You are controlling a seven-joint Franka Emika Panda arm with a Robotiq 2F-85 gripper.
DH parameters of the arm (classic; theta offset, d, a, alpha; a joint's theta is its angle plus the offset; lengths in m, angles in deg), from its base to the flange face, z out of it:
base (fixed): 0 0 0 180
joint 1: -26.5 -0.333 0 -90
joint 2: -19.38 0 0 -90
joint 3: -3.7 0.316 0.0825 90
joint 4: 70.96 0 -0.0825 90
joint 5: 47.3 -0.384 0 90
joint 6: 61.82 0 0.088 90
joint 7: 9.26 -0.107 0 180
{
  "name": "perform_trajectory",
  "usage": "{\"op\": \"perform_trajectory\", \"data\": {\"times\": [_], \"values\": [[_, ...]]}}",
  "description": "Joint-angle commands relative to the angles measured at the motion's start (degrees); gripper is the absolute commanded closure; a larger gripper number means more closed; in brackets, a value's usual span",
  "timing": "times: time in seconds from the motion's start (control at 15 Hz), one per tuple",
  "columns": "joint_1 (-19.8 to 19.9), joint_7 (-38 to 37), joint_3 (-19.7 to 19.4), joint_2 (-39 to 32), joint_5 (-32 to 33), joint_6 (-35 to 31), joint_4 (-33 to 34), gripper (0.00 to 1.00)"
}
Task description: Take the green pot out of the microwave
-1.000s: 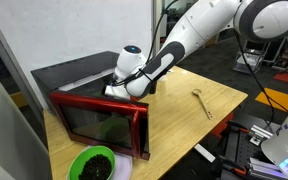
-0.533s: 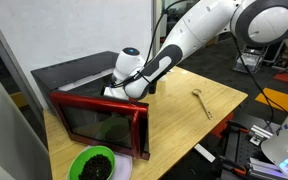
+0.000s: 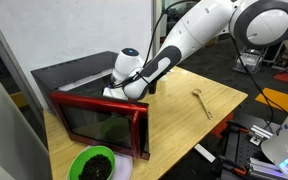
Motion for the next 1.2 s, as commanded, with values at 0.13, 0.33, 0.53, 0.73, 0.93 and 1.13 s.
{"op": "perform_trajectory", "data": {"times": [0.13, 0.33, 0.53, 0.73, 0.93, 1.13], "values": [[-0.7, 0.4, -0.9, -0.9, -0.8, -0.1, 1.4, 0.98], [-0.4, 0.8, -0.6, -0.6, -0.9, 0.2, 1.3, 1.0], [-0.1, 1.3, -0.2, -0.3, -1.0, 0.5, 1.1, 0.98], [0.9, 3.1, 1.0, 0.7, -1.1, 1.9, 0.6, 0.98], [1.7, 5.9, 1.9, 2.3, -1.0, 4.7, 0.0, 0.98], [1.8, 7.6, 1.7, 3.7, -0.8, 6.4, -0.5, 0.98]]}}
